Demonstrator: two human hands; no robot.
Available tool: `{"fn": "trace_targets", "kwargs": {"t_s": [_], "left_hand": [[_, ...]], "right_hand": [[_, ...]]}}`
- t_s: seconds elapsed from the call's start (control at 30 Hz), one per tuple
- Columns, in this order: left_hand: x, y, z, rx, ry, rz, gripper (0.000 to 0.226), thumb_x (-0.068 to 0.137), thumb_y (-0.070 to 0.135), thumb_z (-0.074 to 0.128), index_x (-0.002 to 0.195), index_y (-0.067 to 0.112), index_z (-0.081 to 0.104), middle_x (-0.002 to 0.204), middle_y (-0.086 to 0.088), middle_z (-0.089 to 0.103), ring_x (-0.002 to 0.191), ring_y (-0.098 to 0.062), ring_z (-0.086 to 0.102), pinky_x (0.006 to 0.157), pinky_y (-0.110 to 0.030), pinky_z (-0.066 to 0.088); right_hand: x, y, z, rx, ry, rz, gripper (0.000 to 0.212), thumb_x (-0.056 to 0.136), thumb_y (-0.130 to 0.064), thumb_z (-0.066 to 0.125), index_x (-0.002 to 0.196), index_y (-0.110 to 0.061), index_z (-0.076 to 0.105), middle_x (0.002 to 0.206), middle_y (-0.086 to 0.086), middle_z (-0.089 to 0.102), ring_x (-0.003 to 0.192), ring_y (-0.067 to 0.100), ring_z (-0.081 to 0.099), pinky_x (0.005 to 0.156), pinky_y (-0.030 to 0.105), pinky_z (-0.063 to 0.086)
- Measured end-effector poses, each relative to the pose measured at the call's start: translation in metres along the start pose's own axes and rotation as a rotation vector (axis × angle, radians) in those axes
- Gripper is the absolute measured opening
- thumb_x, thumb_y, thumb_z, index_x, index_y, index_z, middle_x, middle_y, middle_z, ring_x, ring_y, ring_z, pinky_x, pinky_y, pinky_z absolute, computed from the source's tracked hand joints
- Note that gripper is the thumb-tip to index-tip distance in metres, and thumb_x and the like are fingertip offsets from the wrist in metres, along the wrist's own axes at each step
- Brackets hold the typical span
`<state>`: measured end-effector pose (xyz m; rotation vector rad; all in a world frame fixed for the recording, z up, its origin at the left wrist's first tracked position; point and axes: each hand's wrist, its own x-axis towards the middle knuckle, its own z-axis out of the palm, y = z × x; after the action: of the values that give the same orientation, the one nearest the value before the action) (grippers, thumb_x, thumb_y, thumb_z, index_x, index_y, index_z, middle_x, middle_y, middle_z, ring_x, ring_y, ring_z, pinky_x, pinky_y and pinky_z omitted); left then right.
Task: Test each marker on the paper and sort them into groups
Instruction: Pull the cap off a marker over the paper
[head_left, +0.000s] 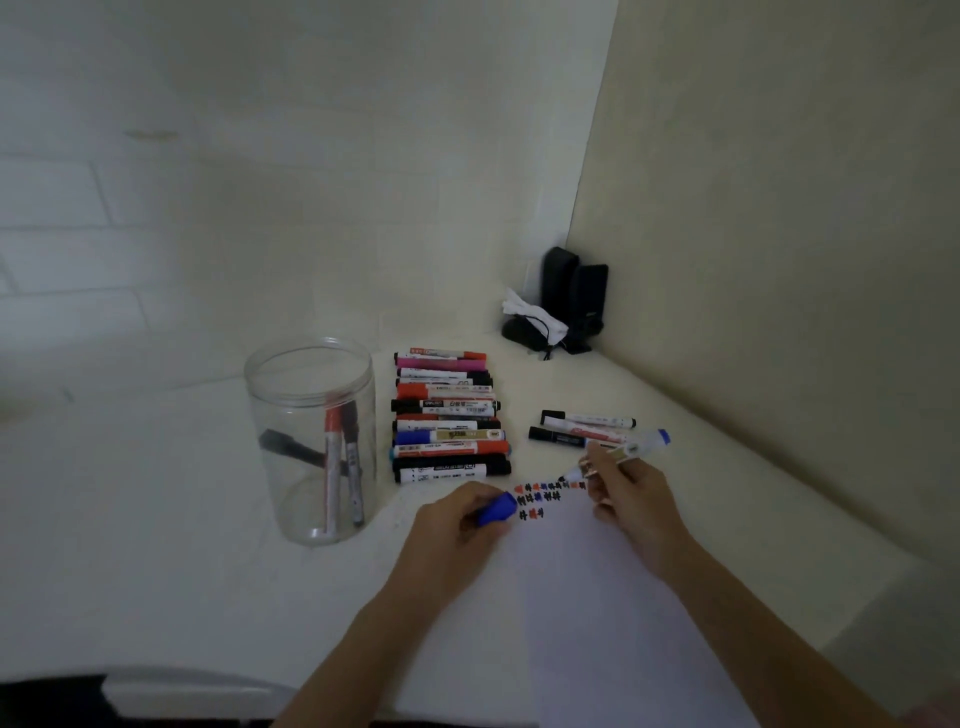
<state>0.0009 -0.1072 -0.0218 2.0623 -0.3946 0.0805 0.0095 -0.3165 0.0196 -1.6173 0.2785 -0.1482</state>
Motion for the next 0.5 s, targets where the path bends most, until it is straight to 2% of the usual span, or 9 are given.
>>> {"fn": "trace_targets", "kwargs": {"t_s": [0.1, 0.27, 0.43, 0.5], "left_hand": [[0.000, 0.001, -0.001, -0.019, 0.017, 0.024, 0.021, 0.087, 0.015, 0.067, 0.100, 0.031, 0.063, 0.097, 0.014, 0.065, 0.090, 0.007, 0.058, 0.082, -0.003, 0.040], [0.001, 0.001, -0.002, 0.024, 0.039, 0.048, 0.021, 0.086, 0.015, 0.068, 0.104, 0.025, 0.066, 0.097, 0.015, 0.061, 0.092, -0.003, 0.058, 0.087, -0.011, 0.044], [0.001, -0.001, -0.002, -0.036, 0.043, 0.063, 0.021, 0.082, 0.014, 0.071, 0.097, 0.027, 0.064, 0.095, 0.010, 0.066, 0.087, -0.004, 0.061, 0.085, -0.017, 0.049], [0.001, -0.002, -0.002, -0.057, 0.050, 0.080, 0.022, 0.081, 0.013, 0.072, 0.096, 0.028, 0.066, 0.092, 0.012, 0.066, 0.084, -0.001, 0.060, 0.080, -0.014, 0.048]], "right_hand": [[-0.011, -0.004, 0.004, -0.018, -0.019, -0.007, 0.027, 0.092, -0.031, 0.063, 0.089, -0.005, 0.070, 0.063, 0.001, 0.057, 0.058, 0.010, 0.050, 0.051, 0.023, 0.043], [-0.031, -0.003, 0.016, -0.002, -0.066, -0.039, 0.024, 0.090, -0.029, 0.066, 0.085, -0.006, 0.069, 0.068, 0.004, 0.063, 0.058, 0.010, 0.052, 0.050, 0.022, 0.042], [-0.040, -0.001, 0.026, -0.013, -0.079, -0.034, 0.026, 0.088, -0.029, 0.068, 0.086, -0.004, 0.072, 0.065, 0.003, 0.066, 0.054, 0.009, 0.051, 0.048, 0.022, 0.041], [-0.042, 0.001, 0.031, -0.027, -0.091, -0.046, 0.023, 0.088, -0.029, 0.068, 0.083, -0.007, 0.073, 0.059, -0.001, 0.062, 0.051, 0.008, 0.047, 0.047, 0.022, 0.038]]}}
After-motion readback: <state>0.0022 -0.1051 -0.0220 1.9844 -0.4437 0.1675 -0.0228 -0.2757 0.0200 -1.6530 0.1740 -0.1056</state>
